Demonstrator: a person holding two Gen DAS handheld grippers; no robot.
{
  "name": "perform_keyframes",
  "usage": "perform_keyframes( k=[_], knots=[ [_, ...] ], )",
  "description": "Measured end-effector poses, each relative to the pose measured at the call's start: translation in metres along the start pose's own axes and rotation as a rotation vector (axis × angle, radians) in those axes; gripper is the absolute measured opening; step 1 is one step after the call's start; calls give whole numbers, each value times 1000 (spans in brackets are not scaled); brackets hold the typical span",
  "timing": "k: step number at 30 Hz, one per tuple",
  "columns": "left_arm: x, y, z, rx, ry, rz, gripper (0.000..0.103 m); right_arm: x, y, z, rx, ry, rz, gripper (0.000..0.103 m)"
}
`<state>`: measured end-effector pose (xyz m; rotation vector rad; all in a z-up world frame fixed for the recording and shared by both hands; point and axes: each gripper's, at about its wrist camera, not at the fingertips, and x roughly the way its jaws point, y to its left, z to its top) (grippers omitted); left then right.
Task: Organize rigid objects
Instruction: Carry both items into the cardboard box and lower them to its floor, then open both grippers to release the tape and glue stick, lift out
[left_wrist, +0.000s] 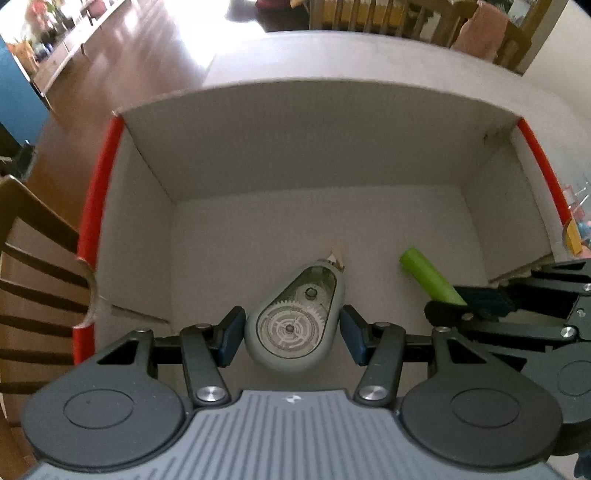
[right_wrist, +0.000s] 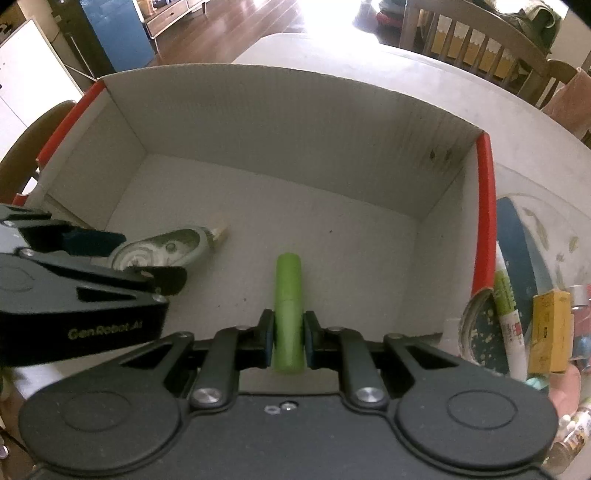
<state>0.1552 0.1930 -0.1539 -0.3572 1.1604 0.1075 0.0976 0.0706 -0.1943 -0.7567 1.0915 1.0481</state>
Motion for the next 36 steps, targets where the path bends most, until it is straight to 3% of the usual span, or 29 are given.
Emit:
perform_keyframes(
  k=[7, 17, 20, 35, 36],
  knots=[
    [5, 0, 0, 0, 68, 2, 55, -8, 1, -6, 1, -5, 6, 21],
    [-2, -5, -10, -8, 61, 22, 57, -31, 4, -15, -10, -61, 31, 31],
    [-11, -8, -17, -24, 33, 24, 58, -32, -2, -3, -2, -78, 39, 32],
    [-60, -25, -57, -12, -124, 41, 58, -70, 3, -19, 18, -197, 114, 40],
    [-62, -23, -49, -16, -131, 36, 58, -74, 2, -20, 22, -206, 121, 40]
  ],
)
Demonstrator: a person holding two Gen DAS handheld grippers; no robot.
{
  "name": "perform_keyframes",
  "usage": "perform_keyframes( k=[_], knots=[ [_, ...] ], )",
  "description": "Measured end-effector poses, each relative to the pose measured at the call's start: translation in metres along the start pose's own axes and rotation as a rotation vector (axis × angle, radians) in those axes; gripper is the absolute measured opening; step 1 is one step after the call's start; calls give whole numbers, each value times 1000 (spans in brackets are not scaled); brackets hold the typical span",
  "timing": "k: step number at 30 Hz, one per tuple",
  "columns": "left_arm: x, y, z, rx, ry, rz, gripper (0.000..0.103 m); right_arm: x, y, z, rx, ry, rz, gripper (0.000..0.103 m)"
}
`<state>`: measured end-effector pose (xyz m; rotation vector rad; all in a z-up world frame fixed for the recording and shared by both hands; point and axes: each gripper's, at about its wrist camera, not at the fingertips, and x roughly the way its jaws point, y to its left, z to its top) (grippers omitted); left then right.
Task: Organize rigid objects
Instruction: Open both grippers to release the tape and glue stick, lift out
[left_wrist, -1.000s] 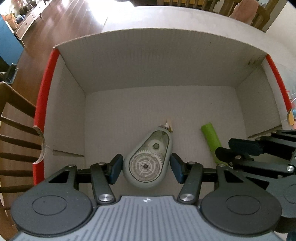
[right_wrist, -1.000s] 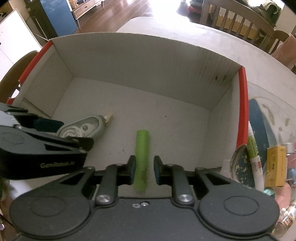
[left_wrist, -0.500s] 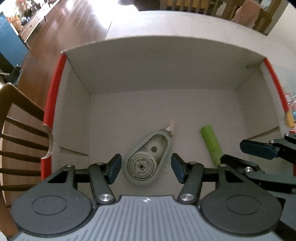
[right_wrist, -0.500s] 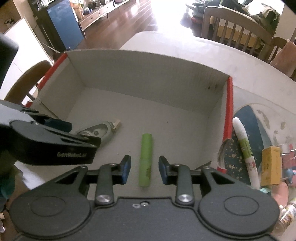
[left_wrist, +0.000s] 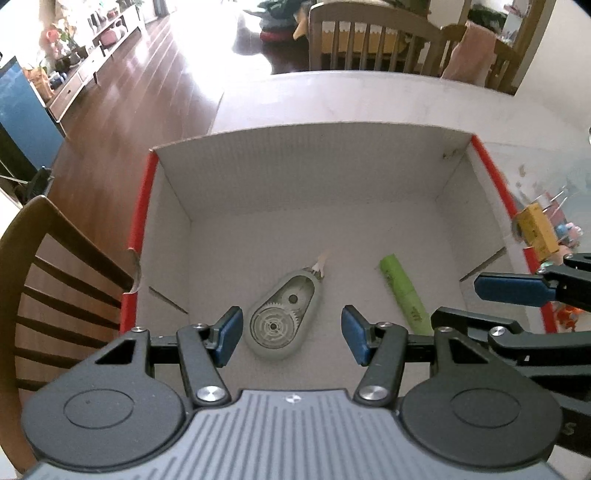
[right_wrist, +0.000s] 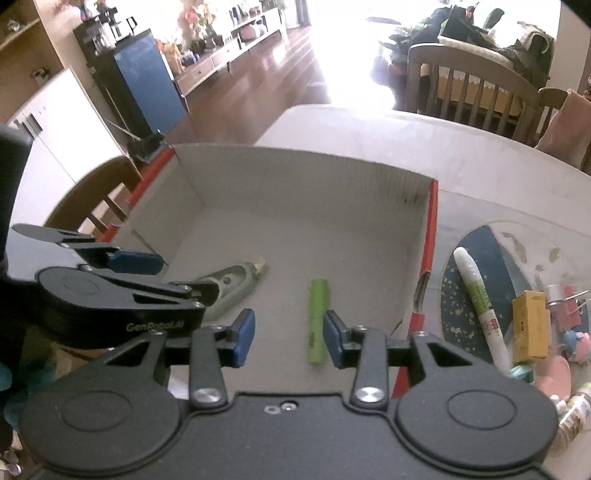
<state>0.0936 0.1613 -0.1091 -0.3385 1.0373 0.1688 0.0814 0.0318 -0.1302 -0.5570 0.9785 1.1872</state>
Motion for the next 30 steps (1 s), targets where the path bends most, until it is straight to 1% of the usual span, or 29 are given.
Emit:
perform_keyframes(
  k=[1, 2, 3, 4, 8, 10, 14, 15, 17, 20, 22, 25, 28, 30],
  knots=[
    [-5, 0, -2, -4, -10, -7, 58, -4, -1, 0, 1, -9, 5, 41],
    [-7, 2, 3, -4, -18, -8, 58, -8, -1, -1, 0, -19, 11, 43],
    [-8, 2, 18, -3, -25, -5, 58, -13, -2, -3, -1, -29, 15, 49],
    [-14, 3, 17, -1, -39, 1, 58, -18, -3, -4, -1, -42, 20, 54],
    [-35, -1, 14, 11, -99, 15, 58, -36, -5, -8, -5, -89, 34, 56],
    [-41, -6, 14, 14, -124, 13, 58, -44, -5, -11, -5, -112, 37, 62],
    [-55, -11, 15, 9, -162, 2, 59, -61, -9, -17, 0, -156, 49, 65],
    [-60, -12, 14, 10, -171, -1, 63, -65, -9, -19, -3, -166, 49, 66],
    [-71, -15, 11, 9, -194, -5, 66, -70, -11, -23, -12, -190, 52, 70],
    [-78, -22, 10, 6, -215, -20, 66, -80, -11, -29, -20, -224, 53, 74],
    [-84, -26, 8, -2, -227, -39, 66, -88, -12, -35, -25, -246, 56, 80],
    [-93, -30, 3, -2, -251, -45, 66, -98, -15, -43, -26, -275, 53, 84],
    [-99, -36, 0, -24, -277, -53, 67, -106, -21, -51, -16, -298, 55, 87],
    [-102, -40, -4, -40, -294, -67, 78, -111, -27, -57, -12, -312, 53, 90]
  ],
)
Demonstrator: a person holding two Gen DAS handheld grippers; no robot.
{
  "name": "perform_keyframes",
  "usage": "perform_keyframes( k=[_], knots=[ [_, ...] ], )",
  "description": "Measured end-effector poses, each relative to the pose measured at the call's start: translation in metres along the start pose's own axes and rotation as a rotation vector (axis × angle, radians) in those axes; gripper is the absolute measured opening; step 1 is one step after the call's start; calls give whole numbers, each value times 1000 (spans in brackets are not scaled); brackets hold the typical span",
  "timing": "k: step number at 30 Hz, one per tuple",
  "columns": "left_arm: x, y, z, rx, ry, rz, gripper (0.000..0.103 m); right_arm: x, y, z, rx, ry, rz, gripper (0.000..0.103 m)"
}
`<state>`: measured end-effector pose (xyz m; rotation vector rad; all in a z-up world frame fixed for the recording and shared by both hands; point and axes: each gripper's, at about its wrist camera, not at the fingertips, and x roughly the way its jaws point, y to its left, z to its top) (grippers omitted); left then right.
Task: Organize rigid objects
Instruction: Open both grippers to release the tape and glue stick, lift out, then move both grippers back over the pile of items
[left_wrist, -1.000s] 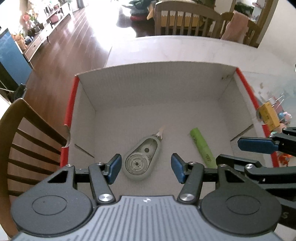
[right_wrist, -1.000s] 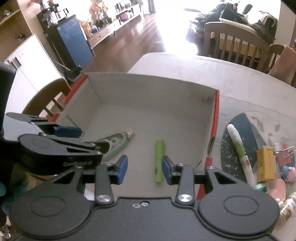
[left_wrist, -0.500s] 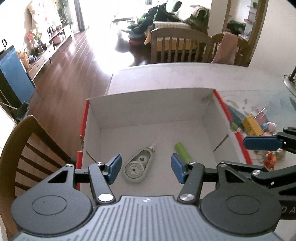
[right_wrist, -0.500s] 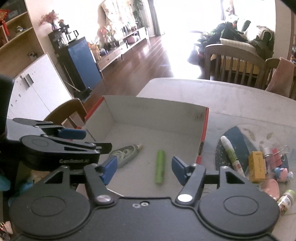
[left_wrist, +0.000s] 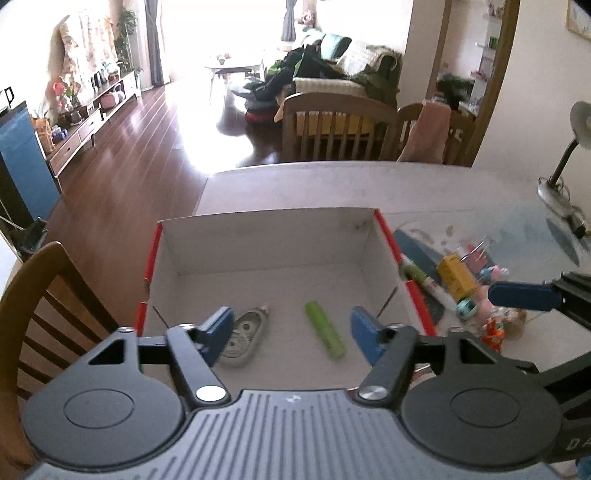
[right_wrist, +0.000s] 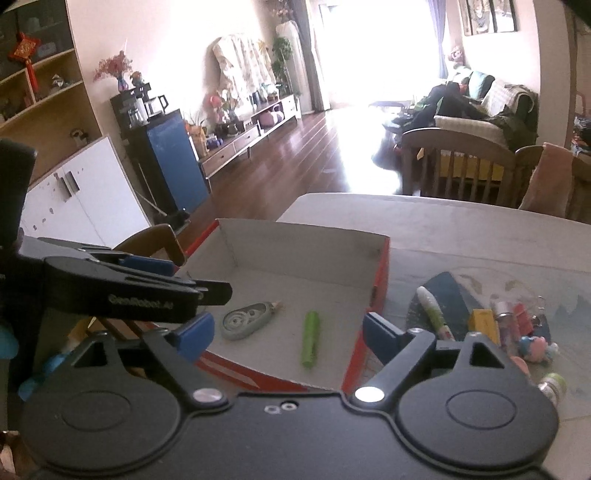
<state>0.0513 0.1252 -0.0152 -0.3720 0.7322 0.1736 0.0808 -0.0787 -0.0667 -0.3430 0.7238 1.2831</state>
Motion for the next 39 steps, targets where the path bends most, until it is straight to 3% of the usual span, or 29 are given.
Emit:
perform_keyframes(
  k=[13, 17, 20, 21, 22, 31, 34, 39],
  knots=[
    [-6, -58, -15, -8, -116, -109, 84, -46, -54, -28, 28, -43, -29, 95],
    [1, -81, -18, -7, -132, -129, 91, -55, -73, -37, 28, -44, -54, 95],
    [9, -96, -18, -9, -127, -146, 92, -62, -91, -43, 44, -40, -71, 95],
    [12, -101, -18, -9, -124, -148, 101, -63, -97, -45, 53, -39, -78, 95],
    [16, -106, -18, -6, -117, -149, 103, -65, -104, -46, 61, -37, -85, 95],
    [48, -149, -25, 0, -84, -195, 103, -68, -166, -61, 122, -4, -170, 95],
    [59, -169, -32, 34, -92, -174, 103, -63, -185, -64, 131, 12, -199, 95],
    [84, -195, -43, 40, -11, -238, 103, -48, -212, -69, 120, 50, -237, 95]
  ],
)
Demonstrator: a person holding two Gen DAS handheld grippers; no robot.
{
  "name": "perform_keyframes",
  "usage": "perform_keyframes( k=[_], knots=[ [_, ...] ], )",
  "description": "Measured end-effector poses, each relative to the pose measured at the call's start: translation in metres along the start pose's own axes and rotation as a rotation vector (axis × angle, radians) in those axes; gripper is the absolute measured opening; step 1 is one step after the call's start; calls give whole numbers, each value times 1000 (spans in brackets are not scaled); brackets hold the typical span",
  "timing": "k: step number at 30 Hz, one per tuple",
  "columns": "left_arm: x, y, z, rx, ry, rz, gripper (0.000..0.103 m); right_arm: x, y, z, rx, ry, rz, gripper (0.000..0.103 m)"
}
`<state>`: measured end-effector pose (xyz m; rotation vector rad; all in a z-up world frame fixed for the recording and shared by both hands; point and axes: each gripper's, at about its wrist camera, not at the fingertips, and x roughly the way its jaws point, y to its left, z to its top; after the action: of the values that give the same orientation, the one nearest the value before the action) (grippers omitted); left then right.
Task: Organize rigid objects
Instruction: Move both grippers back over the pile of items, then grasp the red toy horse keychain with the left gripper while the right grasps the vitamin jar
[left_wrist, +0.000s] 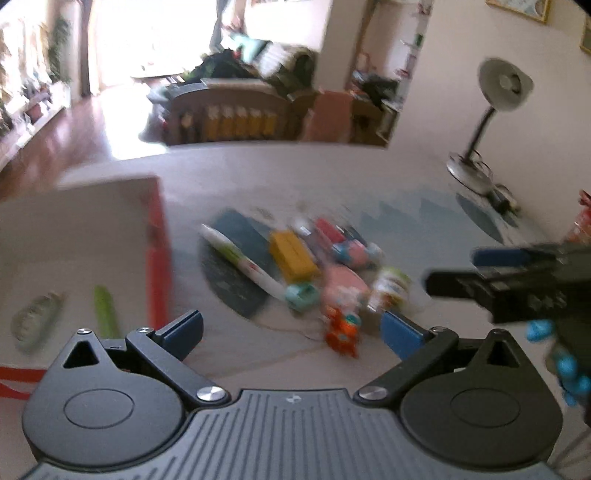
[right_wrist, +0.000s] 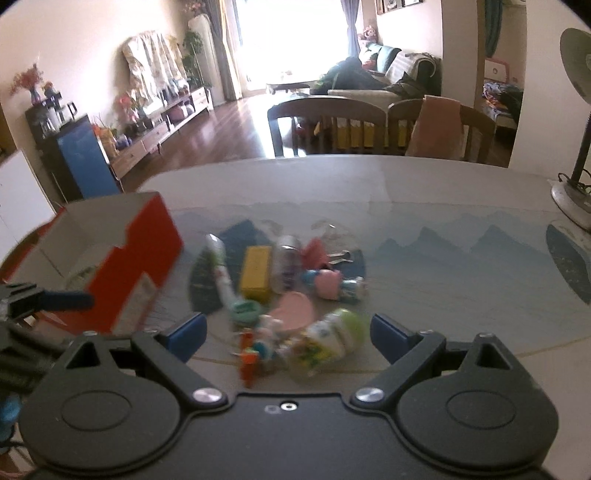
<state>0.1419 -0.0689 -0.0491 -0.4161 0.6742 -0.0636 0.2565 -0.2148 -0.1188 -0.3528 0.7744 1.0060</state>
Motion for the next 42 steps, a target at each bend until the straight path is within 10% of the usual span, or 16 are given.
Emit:
perform_keyframes(
  k=[29, 42],
  knots=[
    [112, -30, -30, -61, 118, 110, 101, 92, -34, -3, -207, 230, 127, 90],
    [113, -40, -28, -15, 109, 64, 44, 96, -34, -4, -207, 226, 154, 84]
  ],
)
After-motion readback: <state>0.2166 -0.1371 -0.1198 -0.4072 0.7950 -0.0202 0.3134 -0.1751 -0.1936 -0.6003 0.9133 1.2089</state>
